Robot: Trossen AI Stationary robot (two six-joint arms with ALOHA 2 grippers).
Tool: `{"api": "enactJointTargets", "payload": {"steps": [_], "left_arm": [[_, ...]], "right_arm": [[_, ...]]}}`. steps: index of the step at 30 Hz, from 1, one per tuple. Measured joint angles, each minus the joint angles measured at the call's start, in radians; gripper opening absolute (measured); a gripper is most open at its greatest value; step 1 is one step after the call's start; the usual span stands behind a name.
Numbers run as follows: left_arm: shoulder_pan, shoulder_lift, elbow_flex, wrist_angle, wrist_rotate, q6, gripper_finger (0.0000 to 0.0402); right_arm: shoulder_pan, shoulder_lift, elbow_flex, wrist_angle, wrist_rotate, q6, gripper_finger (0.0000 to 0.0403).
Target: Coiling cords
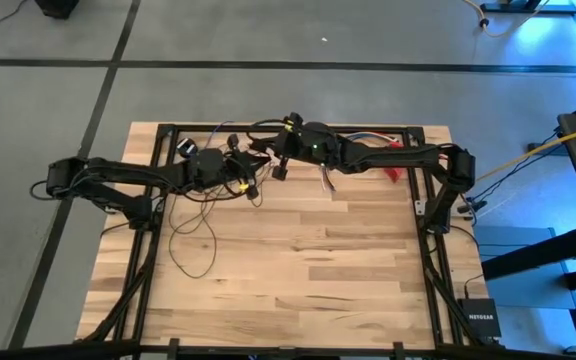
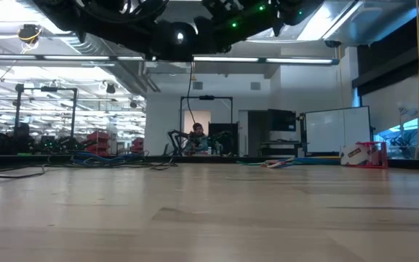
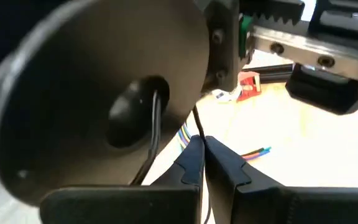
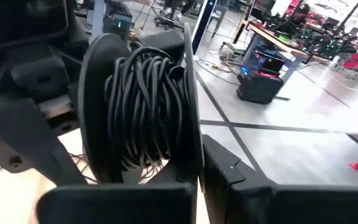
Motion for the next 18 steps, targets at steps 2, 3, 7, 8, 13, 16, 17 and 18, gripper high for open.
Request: {"api": "enactJointTargets", "payload": {"steps": [2,3,7,8,13,16,17,18], "left_arm": [[0.0,0.002,-0.006,0.001,0.0,-0.004,0.0001],[0.0,0.002,-0.006,-0.004,0.0,-0.004,0.0001],[0.002,0.008,-0.014,-0.069,-0.001,-0.006,0.0001],[0.005,0.014,-0.015,-0.083,0.0,-0.005,0.0001],[0.038,0.005,-0.009,-0.132,-0.054,-0.011,0.0001],[0.048,0.008,-0.014,-0.163,-0.064,-0.027,0.0001],[0.049,0.005,-0.012,-0.158,-0.064,-0.031,0.0001],[0.048,0.002,-0.01,-0.158,-0.063,-0.033,0.0001]], "right_arm": [[0.0,-0.005,0.0,0.001,-0.004,0.0,0.0009],[0.0,-0.006,0.0,0.01,-0.005,0.001,0.0009],[0.0,-0.021,0.003,0.069,-0.021,0.008,0.0009],[0.0,-0.03,0.005,0.085,-0.03,0.014,0.0009],[0.0,-0.049,0.003,0.034,-0.093,0.032,0.0009],[0.0,-0.055,0.003,0.014,-0.093,0.031,0.0009],[0.0,-0.057,0.003,0.012,-0.093,0.029,0.0009],[0.0,-0.057,0.003,0.011,-0.091,0.028,0.0009]]}}
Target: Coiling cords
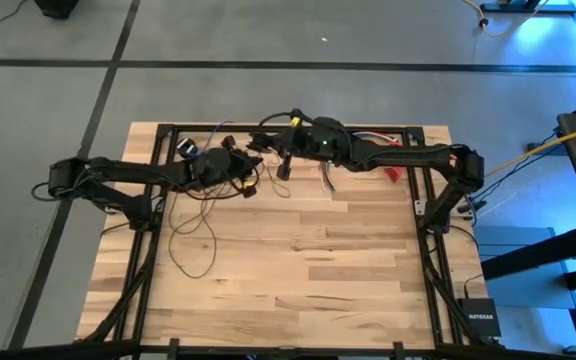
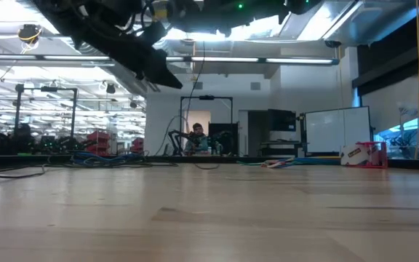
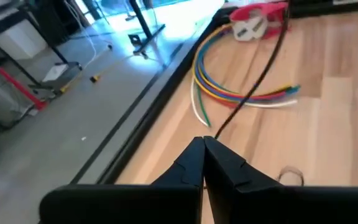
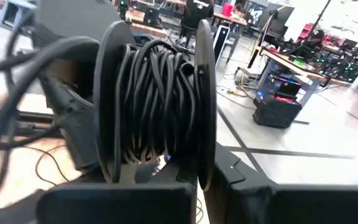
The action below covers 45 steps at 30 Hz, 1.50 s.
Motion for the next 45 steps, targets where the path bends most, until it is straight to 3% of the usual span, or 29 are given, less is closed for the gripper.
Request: {"api": "enactJointTargets", "payload": {"steps": [7,11,16,21,26,33,39,45], "left_arm": [[-0.031,-0.009,0.0,0.044,0.02,-0.012,0.0013],[-0.036,-0.007,0.0,0.057,0.114,-0.015,0.0061],[-0.039,0.007,0.0,0.106,0.127,-0.01,0.013],[-0.032,0.069,0.0,0.189,0.127,0.01,0.0155],[-0.032,0.113,0.0,0.238,0.127,0.044,0.0131],[-0.013,0.114,0.0,0.227,0.112,0.068,0.0011],[0.016,0.062,0.0,0.086,-0.098,0.108,0.0013],[0.027,-0.113,0.0,-0.061,-0.125,0.105,0.0007]], "right_arm": [[0.0,0.002,0.0,-0.026,0.027,-0.029,0.0009],[0.0,0.002,0.0,-0.028,0.027,-0.03,0.0009],[0.0,0.002,0.0,-0.027,0.028,-0.037,0.0009],[0.0,0.003,-0.001,-0.026,0.029,-0.038,0.0009],[0.0,0.004,-0.001,-0.027,0.029,-0.053,0.0009],[0.0,0.004,-0.001,-0.034,0.028,-0.054,0.0009],[0.007,0.004,-0.002,-0.067,0.006,-0.073,0.0009],[0.014,0.004,-0.002,-0.101,0.007,-0.119,0.0009]]}}
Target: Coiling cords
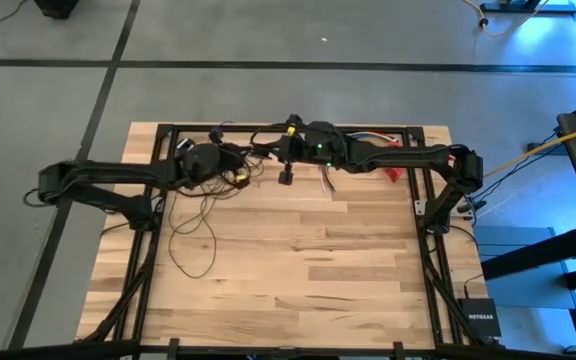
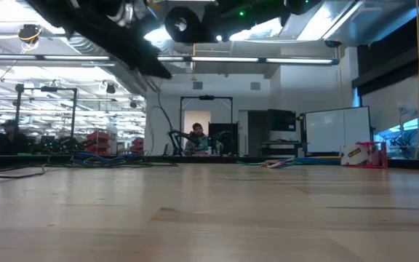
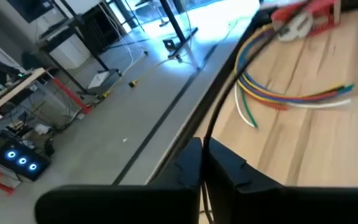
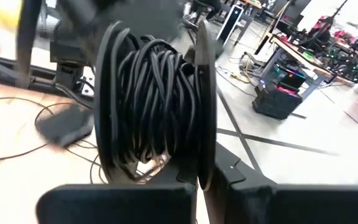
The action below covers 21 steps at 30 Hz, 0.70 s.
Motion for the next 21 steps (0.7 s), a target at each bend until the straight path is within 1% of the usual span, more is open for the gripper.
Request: {"api": "enactJointTargets", "payload": {"steps": [5,9,12,14,17,21], "left_arm": [[0.003,-0.15,0.0,-0.093,-0.002,0.001,0.0007],[-0.009,-0.257,0.0,-0.105,0.0,-0.029,0.0003],[-0.031,-0.314,0.0,-0.104,0.004,-0.053,0.0008],[-0.046,-0.335,0.0,-0.105,0.008,-0.071,0.0009],[-0.069,-0.34,0.0,-0.105,0.056,-0.099,0.0006],[-0.09,-0.316,0.0,-0.071,0.112,-0.146,0.0003]], "right_arm": [[-0.001,0.001,0.0,-0.024,0.007,-0.023,0.0009],[-0.001,0.013,0.0,-0.03,0.096,-0.07,0.0009],[-0.002,0.033,0.0,-0.024,0.141,-0.101,0.0009],[-0.001,0.046,0.0,-0.002,0.188,-0.118,0.0009],[0.0,0.048,0.0,0.011,0.261,-0.14,0.0009],[0.0,0.047,0.0,0.009,0.282,-0.147,0.0009]]}}
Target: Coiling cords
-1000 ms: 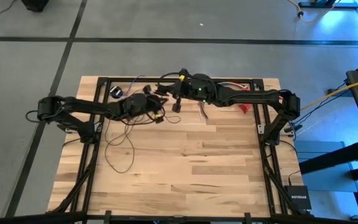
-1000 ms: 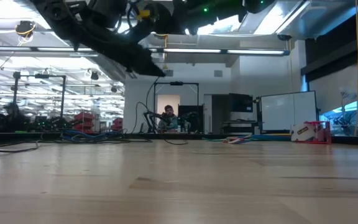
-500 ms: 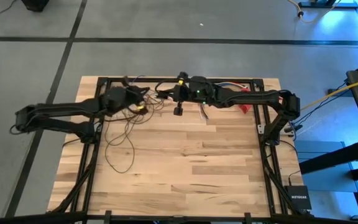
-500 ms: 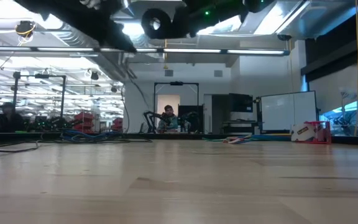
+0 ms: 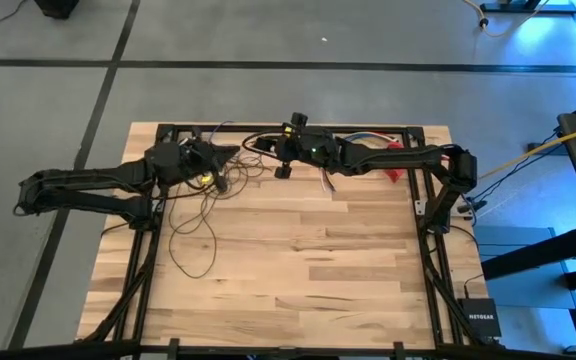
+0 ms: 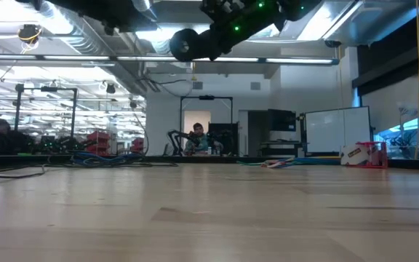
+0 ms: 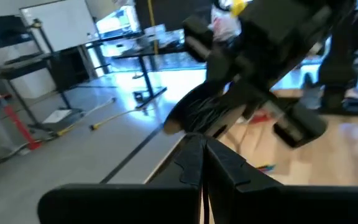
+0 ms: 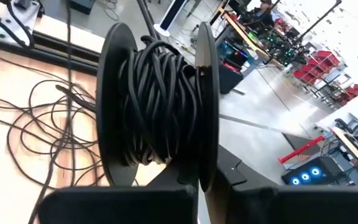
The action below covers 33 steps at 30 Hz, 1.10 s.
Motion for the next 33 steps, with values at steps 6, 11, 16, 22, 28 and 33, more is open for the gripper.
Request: {"api": "enactJointTargets", "payload": {"steps": [6,11,16,22,28,33], "left_arm": [[-0.033,0.075,0.0,0.138,0.024,-0.018,0.0008],[-0.053,0.174,0.0,0.28,0.019,-0.011,0.0002],[-0.054,0.277,0.016,0.337,0.023,-0.008,0.001],[-0.055,0.398,0.02,0.467,0.037,0.002,0.0014],[-0.055,0.464,0.02,0.458,0.034,0.04,0.0015],[-0.054,0.478,0.02,0.386,0.025,0.065,0.0015]], "right_arm": [[-0.001,0.038,0.002,0.05,0.017,-0.012,0.0009],[-0.002,0.059,0.003,0.087,0.04,-0.025,0.0009],[-0.002,0.062,0.003,0.107,0.046,0.0,0.0009],[-0.002,0.063,0.009,0.095,0.05,0.037,0.0009],[-0.002,0.059,0.01,0.101,0.016,0.079,0.0009],[-0.002,0.044,0.016,0.11,-0.083,0.134,0.0009]]}}
